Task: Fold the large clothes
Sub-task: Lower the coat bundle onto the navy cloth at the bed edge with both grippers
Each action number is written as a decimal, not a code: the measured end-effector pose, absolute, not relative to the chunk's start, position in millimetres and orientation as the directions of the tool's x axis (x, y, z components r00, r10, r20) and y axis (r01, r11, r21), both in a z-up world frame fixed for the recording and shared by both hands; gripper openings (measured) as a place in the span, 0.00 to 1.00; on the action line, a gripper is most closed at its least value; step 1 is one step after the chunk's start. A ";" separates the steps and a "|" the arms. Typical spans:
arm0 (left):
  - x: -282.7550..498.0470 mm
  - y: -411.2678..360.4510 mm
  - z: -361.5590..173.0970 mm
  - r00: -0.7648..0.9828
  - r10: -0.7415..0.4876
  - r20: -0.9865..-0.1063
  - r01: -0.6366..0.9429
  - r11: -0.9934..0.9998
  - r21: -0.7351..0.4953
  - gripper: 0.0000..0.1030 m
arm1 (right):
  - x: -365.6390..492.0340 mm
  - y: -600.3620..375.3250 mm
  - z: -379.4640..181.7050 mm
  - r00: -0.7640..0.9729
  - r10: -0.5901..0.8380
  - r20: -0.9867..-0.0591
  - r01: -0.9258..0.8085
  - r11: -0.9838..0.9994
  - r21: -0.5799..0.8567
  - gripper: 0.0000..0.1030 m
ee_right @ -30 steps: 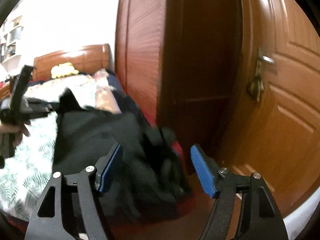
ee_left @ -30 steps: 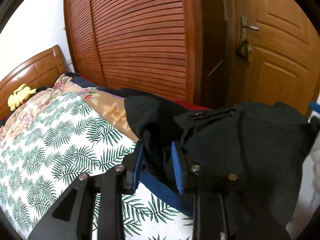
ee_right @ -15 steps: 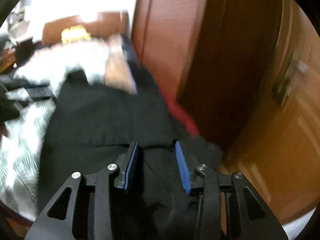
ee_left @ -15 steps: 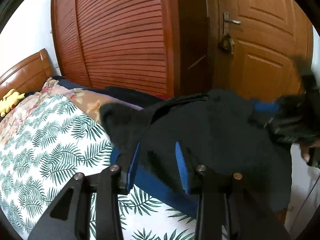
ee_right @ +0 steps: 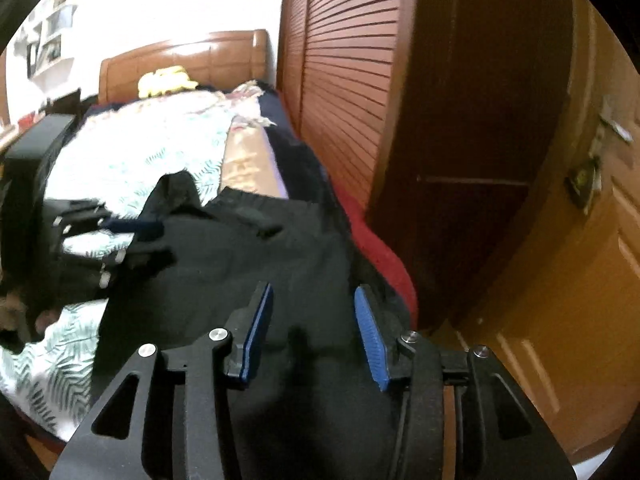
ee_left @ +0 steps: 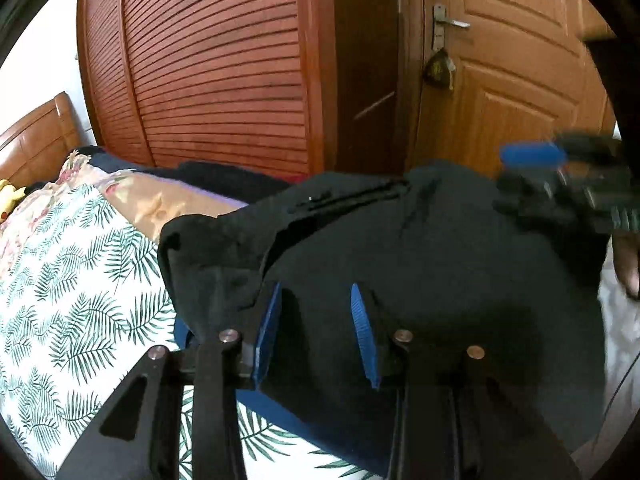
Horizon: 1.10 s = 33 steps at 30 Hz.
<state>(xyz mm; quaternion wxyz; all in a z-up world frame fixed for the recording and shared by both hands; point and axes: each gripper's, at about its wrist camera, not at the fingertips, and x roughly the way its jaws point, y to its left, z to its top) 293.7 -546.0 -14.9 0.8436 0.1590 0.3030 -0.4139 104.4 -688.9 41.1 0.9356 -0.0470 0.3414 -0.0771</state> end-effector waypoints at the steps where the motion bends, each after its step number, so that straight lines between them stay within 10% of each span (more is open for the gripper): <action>1: 294.1 -544.2 -18.1 0.470 -0.601 -0.647 0.794 0.608 0.012 0.34 | 119.4 -690.5 41.6 0.742 -0.168 -0.649 0.104 0.985 -0.135 0.42; 13: 300.1 -521.0 -23.3 0.418 -0.636 -0.649 0.784 0.613 -0.096 0.34 | 220.6 -724.6 -8.1 0.503 -0.005 -0.864 0.070 0.997 0.035 0.50; 15: 298.7 -513.3 -17.8 0.422 -0.648 -0.634 0.786 0.610 -0.101 0.34 | 218.0 -724.1 -3.8 0.509 0.005 -0.861 0.053 0.998 0.037 0.43; 17: 300.7 -504.7 -13.5 0.428 -0.656 -0.622 0.783 0.613 -0.107 0.34 | 211.8 -712.6 3.6 0.535 0.028 -0.844 -0.031 0.999 0.013 0.02; 27: 316.0 -502.2 4.6 0.439 -0.687 -0.579 0.776 0.615 -0.141 0.34 | 221.4 -698.2 41.6 0.663 -0.305 -0.684 0.103 0.942 -0.320 0.01; 30: 310.7 -520.3 7.0 0.422 -0.701 -0.575 0.798 0.588 -0.130 0.34 | 213.1 -711.2 41.1 0.630 -0.336 -0.700 0.144 0.936 -0.320 0.15; 32: 305.4 -530.2 6.0 0.402 -0.709 -0.579 0.813 0.567 -0.129 0.34 | 192.0 -716.2 55.7 0.658 -0.351 -0.666 0.185 0.933 -0.309 0.53; 33: 302.8 -533.9 4.3 0.394 -0.711 -0.582 0.820 0.558 -0.126 0.34 | 177.0 -717.3 63.4 0.680 -0.333 -0.653 0.188 0.940 -0.284 0.56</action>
